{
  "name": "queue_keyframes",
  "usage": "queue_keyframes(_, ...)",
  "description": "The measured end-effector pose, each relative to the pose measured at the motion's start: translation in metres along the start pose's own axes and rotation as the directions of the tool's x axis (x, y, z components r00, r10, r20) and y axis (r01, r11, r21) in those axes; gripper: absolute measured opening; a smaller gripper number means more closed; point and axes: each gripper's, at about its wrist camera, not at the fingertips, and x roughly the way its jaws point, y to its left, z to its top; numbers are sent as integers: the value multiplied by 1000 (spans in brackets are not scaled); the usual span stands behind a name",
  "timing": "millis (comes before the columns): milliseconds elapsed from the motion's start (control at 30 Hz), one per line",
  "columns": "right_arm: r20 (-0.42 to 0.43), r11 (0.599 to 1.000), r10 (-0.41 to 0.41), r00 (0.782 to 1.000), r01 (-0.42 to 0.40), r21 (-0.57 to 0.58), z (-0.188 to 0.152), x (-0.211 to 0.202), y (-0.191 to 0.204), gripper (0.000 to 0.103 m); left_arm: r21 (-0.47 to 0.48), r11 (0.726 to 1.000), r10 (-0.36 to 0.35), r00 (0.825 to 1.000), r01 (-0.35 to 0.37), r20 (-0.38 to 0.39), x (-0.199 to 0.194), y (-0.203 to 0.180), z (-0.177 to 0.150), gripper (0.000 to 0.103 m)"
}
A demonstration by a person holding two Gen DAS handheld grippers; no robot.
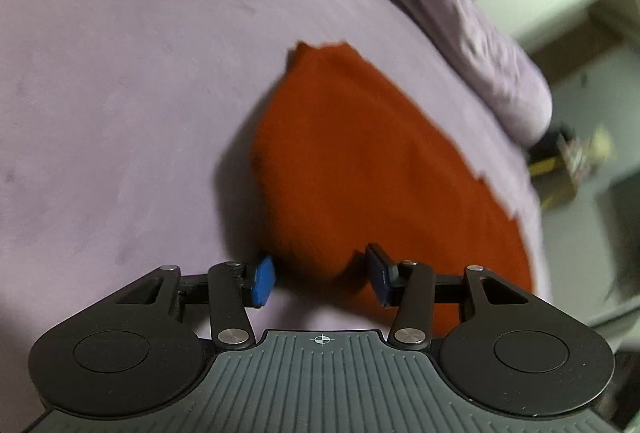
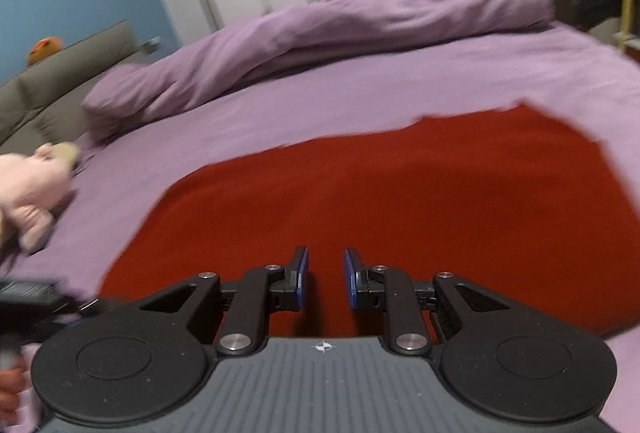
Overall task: Fold small clothes
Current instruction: 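Grasp the folded edge with the left gripper and fold it over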
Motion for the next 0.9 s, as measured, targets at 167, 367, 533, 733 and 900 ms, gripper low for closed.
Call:
queue_keyframes(167, -24, 998, 43, 999, -44, -43, -6, 24, 47, 20, -227, 970, -81, 996, 88, 42, 21, 26, 14, 31)
queue_keyframes(367, -23, 993, -13, 1000, 10, -116, -13, 52, 73, 21, -336, 928, -145, 987, 159, 67, 28, 41, 16, 24)
queue_keyframes(533, -12, 980, -39, 999, 36, -196, -15, 48, 83, 18, -237, 962, -121, 989, 138, 88, 24, 30, 14, 23)
queue_keyframes(733, 6, 945, -67, 998, 66, -319, -31, 54, 91, 18, -278, 954, -98, 993, 114, 72, 28, 32, 17, 24)
queue_keyframes(900, -7, 974, -4, 1000, 3, -225, -14, 37, 76, 17, -288, 950, -98, 992, 117, 81, 21, 29, 22, 21)
